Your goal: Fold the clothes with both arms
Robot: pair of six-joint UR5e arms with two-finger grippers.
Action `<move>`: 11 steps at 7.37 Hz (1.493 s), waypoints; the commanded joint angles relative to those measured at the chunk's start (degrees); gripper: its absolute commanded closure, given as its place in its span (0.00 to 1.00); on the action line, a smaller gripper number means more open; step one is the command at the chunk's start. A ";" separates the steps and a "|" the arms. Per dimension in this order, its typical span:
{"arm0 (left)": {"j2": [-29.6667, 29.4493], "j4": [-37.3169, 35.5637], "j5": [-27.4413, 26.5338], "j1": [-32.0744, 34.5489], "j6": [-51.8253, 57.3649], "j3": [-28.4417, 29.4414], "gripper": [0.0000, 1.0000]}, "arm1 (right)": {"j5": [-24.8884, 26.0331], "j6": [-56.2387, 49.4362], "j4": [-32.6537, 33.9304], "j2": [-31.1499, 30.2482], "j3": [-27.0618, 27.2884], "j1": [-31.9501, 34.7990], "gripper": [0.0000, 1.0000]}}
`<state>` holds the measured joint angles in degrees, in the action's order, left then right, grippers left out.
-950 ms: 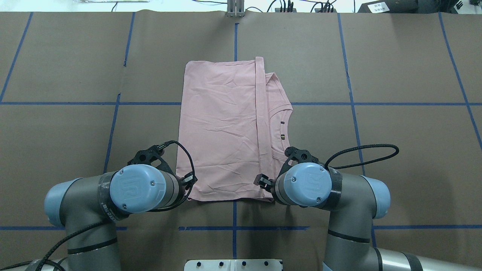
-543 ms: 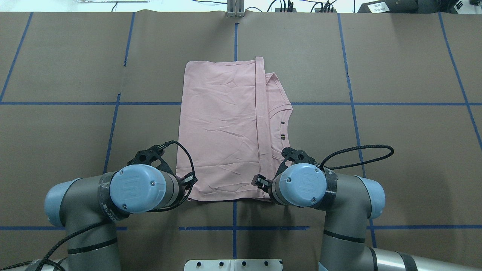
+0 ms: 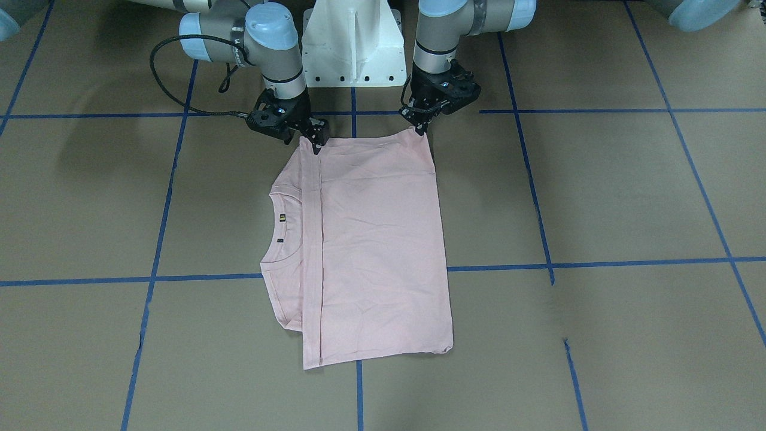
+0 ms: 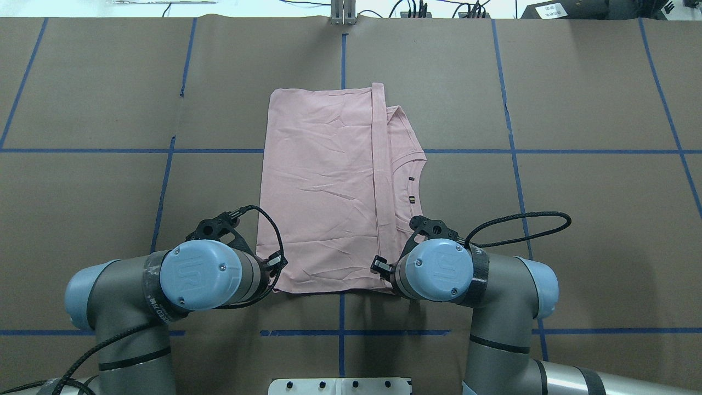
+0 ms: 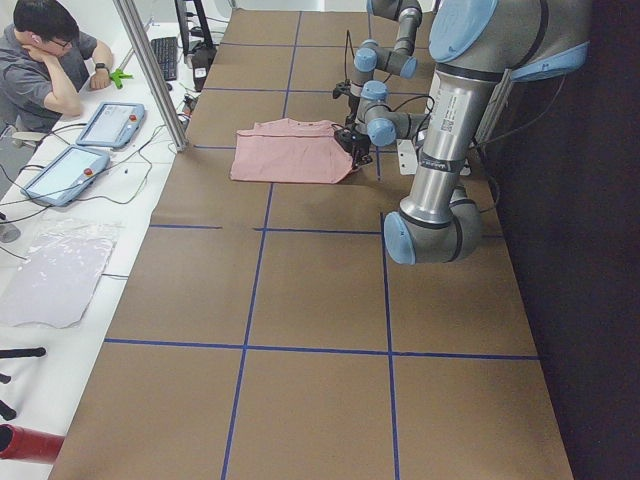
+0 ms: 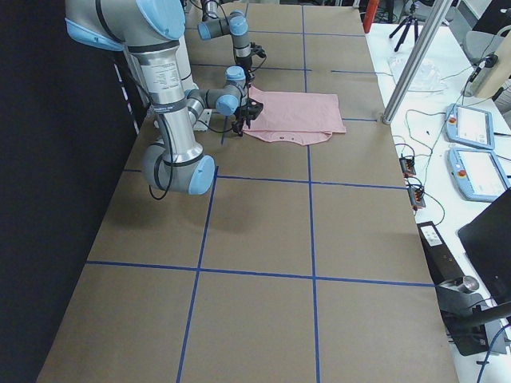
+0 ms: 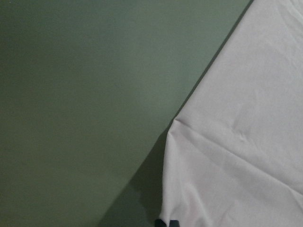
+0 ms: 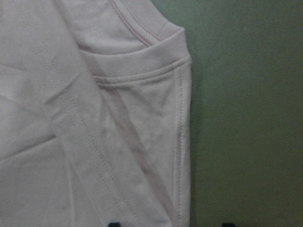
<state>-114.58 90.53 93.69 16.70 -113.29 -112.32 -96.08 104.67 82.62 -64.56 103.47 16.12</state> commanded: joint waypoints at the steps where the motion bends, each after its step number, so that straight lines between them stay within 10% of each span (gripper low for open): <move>1: 0.06 0.00 -0.09 0.00 0.00 0.00 1.00 | 0.01 -0.26 -0.01 -0.04 -0.03 -0.04 1.00; 11: 0.06 0.18 -0.35 -0.09 0.09 0.62 1.00 | -0.34 -0.43 0.61 1.10 0.59 0.40 1.00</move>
<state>-114.52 90.69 93.44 16.67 -113.21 -111.76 -96.38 104.29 83.07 -63.81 104.04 16.51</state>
